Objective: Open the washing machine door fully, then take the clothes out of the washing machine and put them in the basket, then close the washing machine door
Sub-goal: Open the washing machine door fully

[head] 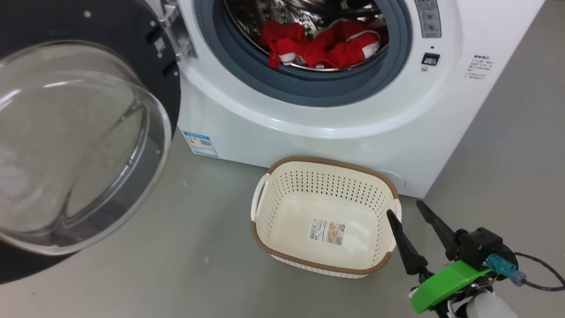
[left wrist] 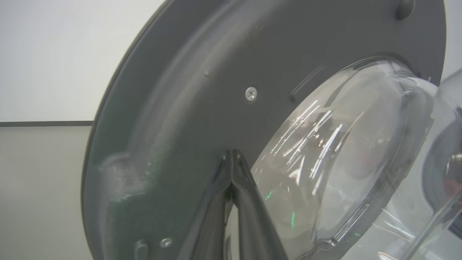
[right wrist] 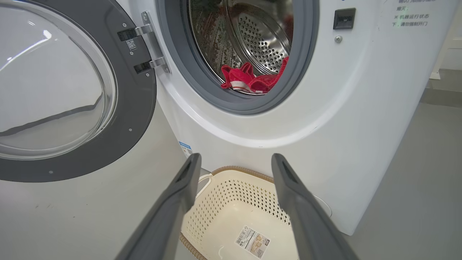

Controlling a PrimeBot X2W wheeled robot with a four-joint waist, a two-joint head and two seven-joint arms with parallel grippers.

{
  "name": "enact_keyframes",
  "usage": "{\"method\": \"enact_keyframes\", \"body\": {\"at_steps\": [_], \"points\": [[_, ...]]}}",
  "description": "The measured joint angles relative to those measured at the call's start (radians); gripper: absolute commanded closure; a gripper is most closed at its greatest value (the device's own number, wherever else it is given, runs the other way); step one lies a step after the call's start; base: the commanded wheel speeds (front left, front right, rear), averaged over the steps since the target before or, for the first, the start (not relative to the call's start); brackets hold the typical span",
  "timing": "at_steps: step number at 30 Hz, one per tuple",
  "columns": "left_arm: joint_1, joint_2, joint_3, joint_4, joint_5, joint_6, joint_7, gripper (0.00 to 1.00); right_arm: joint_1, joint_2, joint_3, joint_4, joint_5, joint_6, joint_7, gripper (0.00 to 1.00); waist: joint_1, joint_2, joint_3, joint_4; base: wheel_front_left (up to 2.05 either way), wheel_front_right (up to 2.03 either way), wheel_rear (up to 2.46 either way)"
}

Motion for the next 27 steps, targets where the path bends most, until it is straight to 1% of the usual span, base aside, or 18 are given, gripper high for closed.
{"method": "enact_keyframes", "body": {"at_steps": [5,11,20,25,26,27], "points": [[-0.053,-0.005,0.061,0.051,0.048,-0.034,-0.003,1.00,-0.020,-0.002,-0.003,-0.001,-0.007,0.000,0.000,0.00,0.0000,0.0000,0.029,-0.011,0.00,0.00,0.00],[-0.097,-0.021,0.123,0.096,0.101,-0.061,-0.006,1.00,-0.029,-0.002,-0.005,-0.001,-0.008,0.000,0.000,0.00,0.0000,0.0001,0.046,-0.021,0.00,0.00,0.00],[-0.114,-0.043,0.168,0.149,0.177,-0.095,-0.006,1.00,-0.029,-0.001,-0.005,0.002,-0.008,0.000,0.000,0.00,0.0000,0.0000,0.015,-0.024,0.00,0.00,0.00],[-0.094,-0.077,0.192,0.132,0.199,-0.114,-0.006,1.00,-0.025,-0.001,-0.005,0.000,-0.008,0.000,0.000,0.00,0.0000,0.0000,-0.013,-0.022,0.00,0.00,0.00],[-0.083,-0.088,0.192,0.120,0.204,-0.118,-0.006,0.94,-0.024,-0.001,-0.005,0.000,-0.008,0.000,0.000,0.00,0.0000,0.0001,-0.019,-0.022,0.00,0.00,0.00],[-0.069,-0.102,0.192,0.107,0.211,-0.123,-0.006,0.82,-0.024,-0.001,-0.005,0.000,-0.008,0.000,0.000,0.00,0.0000,0.0001,-0.026,-0.022,0.00,0.00,0.00]]}}
